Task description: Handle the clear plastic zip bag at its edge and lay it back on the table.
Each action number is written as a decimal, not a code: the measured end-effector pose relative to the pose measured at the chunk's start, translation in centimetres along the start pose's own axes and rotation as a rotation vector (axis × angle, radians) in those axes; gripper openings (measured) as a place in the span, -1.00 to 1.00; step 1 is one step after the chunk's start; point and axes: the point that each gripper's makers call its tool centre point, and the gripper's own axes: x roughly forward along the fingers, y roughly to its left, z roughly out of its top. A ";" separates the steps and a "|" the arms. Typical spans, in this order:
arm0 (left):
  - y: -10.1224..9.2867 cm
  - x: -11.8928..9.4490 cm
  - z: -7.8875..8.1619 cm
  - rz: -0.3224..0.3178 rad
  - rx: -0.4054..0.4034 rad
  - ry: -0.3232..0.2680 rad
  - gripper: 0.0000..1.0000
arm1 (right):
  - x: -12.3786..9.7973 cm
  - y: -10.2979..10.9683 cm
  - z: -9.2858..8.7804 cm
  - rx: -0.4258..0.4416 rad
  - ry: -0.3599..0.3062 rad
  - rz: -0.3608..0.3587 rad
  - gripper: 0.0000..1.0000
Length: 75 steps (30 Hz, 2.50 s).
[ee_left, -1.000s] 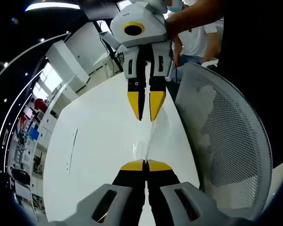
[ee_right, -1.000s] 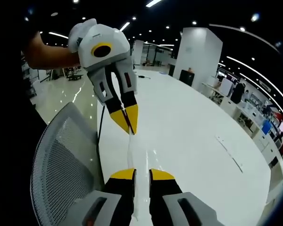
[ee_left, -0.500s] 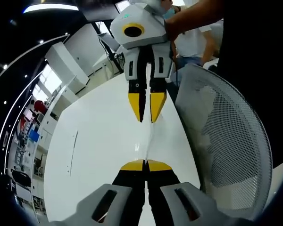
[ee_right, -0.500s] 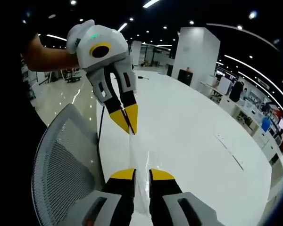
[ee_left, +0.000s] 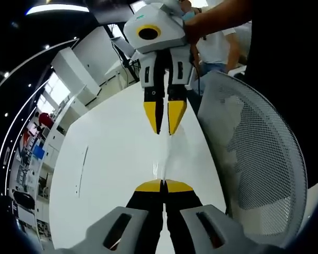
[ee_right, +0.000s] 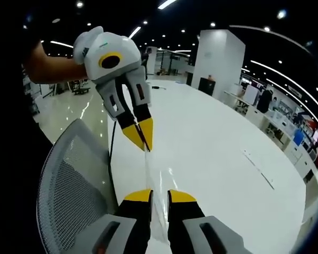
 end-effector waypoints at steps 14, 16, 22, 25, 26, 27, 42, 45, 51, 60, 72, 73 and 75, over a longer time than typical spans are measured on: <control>-0.2 -0.1 -0.2 -0.002 -0.002 -0.004 -1.00 | -0.1 -0.3 0.2 0.010 -0.011 -0.013 -0.86; -0.1 -0.1 -0.1 0.000 -0.007 -0.006 -1.00 | 0.1 -0.2 0.0 0.008 -0.003 -0.007 -0.86; -0.1 0.1 0.0 0.005 -0.028 -0.008 -1.00 | 0.5 0.5 -0.1 0.016 0.002 0.015 -0.86; 0.1 0.1 0.3 0.013 -0.037 -0.015 -1.00 | 0.8 1.0 -0.2 0.019 0.003 0.028 -0.86; 0.3 0.1 0.6 0.023 -0.039 -0.026 -1.00 | 0.9 1.1 -0.2 0.020 0.005 0.030 -0.86; 0.4 0.1 0.9 0.027 -0.042 -0.034 -1.00 | 1.0 1.2 -0.3 0.022 0.005 0.034 -0.87; -0.6 -0.1 0.8 -0.027 -0.026 -0.033 -0.95 | 1.0 1.5 -0.4 0.042 0.025 0.042 -1.00; -0.3 -0.5 1.7 0.005 0.001 -0.062 -0.75 | 1.1 1.2 -0.5 0.044 0.036 0.032 -1.00; -0.2 -0.7 2.7 0.013 0.046 -0.063 -0.71 | 1.2 0.9 -0.4 0.056 0.041 0.024 -1.00; -2.1 0.9 5.0 -0.044 0.123 -0.093 -0.76 | 1.3 0.6 -0.4 0.074 0.040 0.019 -1.00; -1.9 3.2 4.4 0.059 0.289 -0.003 -0.79 | 0.6 -0.1 0.7 0.112 0.026 -0.016 -1.00; -1.5 3.2 4.4 0.085 0.301 0.006 -0.85 | 0.6 -0.1 0.7 0.113 0.030 -0.020 -1.00; -1.6 3.4 4.2 0.091 0.316 0.025 -0.97 | 0.5 -0.2 0.9 0.119 0.024 -0.027 -1.00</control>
